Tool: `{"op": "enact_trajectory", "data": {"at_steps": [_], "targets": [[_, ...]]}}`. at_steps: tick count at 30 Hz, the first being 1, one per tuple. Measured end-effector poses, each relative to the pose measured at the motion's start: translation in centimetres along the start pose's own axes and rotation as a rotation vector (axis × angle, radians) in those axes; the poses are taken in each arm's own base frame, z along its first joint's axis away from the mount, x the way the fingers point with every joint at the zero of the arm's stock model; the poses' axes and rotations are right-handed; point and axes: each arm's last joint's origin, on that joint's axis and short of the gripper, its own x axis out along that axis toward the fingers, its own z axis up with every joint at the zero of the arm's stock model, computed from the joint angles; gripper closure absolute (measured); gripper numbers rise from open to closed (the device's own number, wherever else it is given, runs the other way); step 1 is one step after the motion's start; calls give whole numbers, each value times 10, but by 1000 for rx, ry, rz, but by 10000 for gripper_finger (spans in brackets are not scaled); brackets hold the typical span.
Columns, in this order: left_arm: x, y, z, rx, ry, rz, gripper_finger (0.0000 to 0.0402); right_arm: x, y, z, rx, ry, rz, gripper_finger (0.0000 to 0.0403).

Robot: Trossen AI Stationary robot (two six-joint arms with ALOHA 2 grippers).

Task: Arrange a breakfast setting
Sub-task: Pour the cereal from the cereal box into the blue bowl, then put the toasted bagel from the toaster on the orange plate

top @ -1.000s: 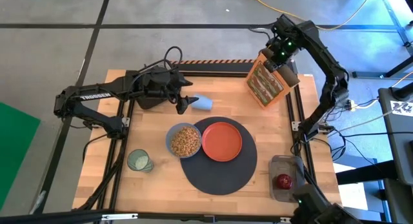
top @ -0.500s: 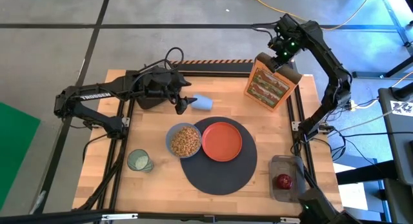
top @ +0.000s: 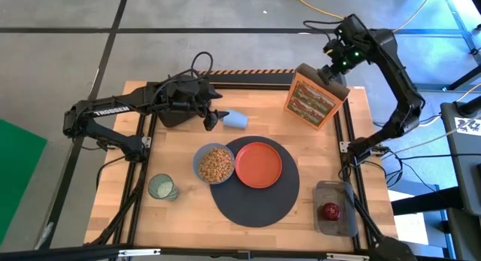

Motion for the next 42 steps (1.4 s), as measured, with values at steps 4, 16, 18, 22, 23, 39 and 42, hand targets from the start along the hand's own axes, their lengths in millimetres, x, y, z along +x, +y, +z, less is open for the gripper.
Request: {"op": "enact_trajectory", "data": {"at_steps": [4, 16, 18, 22, 23, 39, 42], "targets": [[-4, 0, 1, -3, -14, -3, 48, -13, 2, -2, -10, -105, -17, 208], [-49, 8, -3, -87, -29, 66, 48, -75, 22, -3, -1, -626, 261, 207], [-61, 11, -6, -131, -24, 99, 48, -82, 34, -1, -23, -680, 339, 207], [-76, 13, -15, -183, 20, 145, 49, -84, 70, 6, -118, -723, 434, 207], [-77, 13, -18, -184, 47, 155, 49, -82, 81, 9, -143, -725, 454, 207], [-55, -24, -65, -196, 204, 108, 49, -14, 220, 14, -306, -510, 397, 207], [-54, -31, -72, -205, 227, 87, 49, -3, 238, 7, -288, -455, 357, 207]]}}
